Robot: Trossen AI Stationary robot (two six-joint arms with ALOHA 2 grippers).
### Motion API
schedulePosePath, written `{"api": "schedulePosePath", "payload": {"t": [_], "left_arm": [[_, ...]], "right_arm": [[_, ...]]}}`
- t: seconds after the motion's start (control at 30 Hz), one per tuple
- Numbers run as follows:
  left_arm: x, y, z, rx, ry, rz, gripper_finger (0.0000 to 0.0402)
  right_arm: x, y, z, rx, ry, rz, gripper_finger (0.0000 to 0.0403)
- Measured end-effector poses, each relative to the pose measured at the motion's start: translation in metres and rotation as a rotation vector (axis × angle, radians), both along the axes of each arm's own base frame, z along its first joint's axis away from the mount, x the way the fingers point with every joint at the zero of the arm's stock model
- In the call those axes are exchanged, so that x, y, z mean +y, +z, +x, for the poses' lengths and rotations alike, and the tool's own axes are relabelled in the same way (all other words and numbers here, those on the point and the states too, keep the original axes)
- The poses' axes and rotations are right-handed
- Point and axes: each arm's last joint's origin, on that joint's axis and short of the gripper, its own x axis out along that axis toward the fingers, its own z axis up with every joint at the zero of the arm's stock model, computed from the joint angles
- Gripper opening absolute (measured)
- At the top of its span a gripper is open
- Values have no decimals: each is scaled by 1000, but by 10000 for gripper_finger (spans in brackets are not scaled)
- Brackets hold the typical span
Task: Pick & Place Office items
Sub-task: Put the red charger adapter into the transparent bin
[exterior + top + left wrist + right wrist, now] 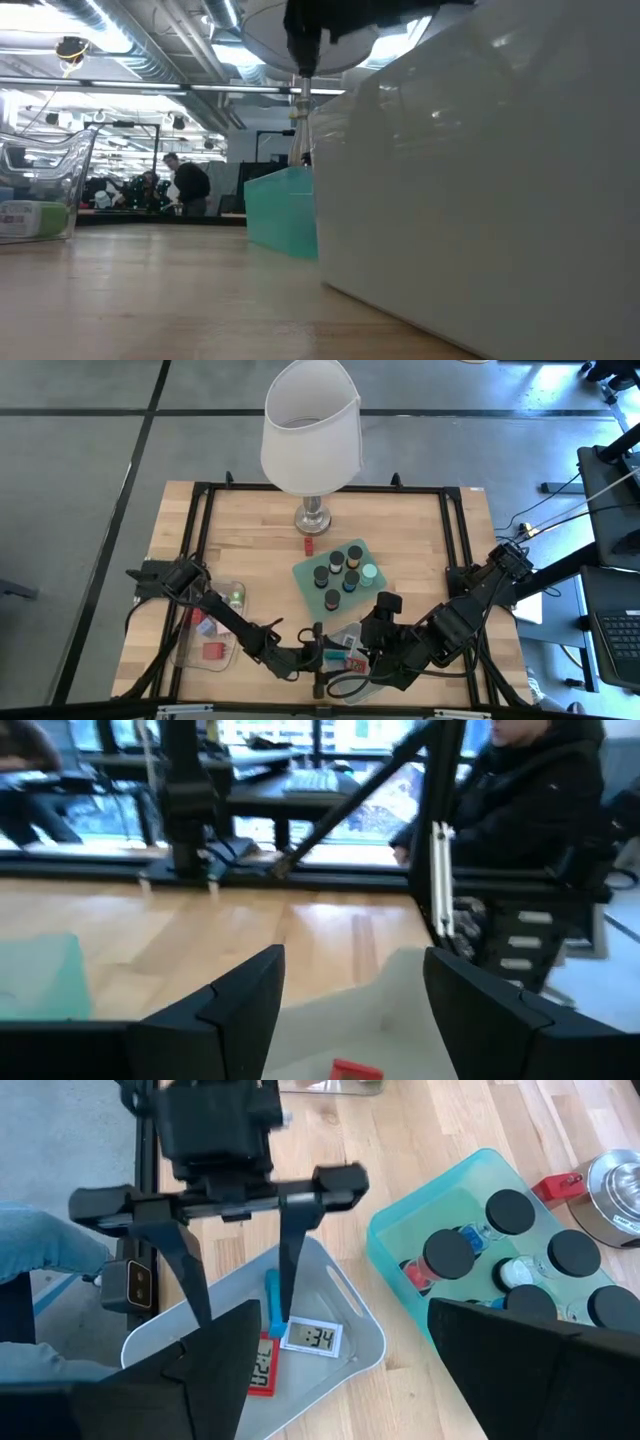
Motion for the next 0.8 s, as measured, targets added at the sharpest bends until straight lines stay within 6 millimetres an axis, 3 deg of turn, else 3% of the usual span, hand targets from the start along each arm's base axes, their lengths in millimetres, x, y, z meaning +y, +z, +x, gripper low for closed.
{"api": "schedulePosePath", "payload": {"t": [0.23, 0.53, 0.8], "left_arm": [[0, 30, -13, -18, 157, 32, 234], [14, 63, -45, 158, 285, 54, 235], [48, 63, -74, 410, 411, 8, 235]], "right_arm": [[0, 0, 0, 1, -1, 2, 290], [4, 0, -4, 1, 12, 4, 291], [5, 0, -4, -2, -1, 16, 291]]}}
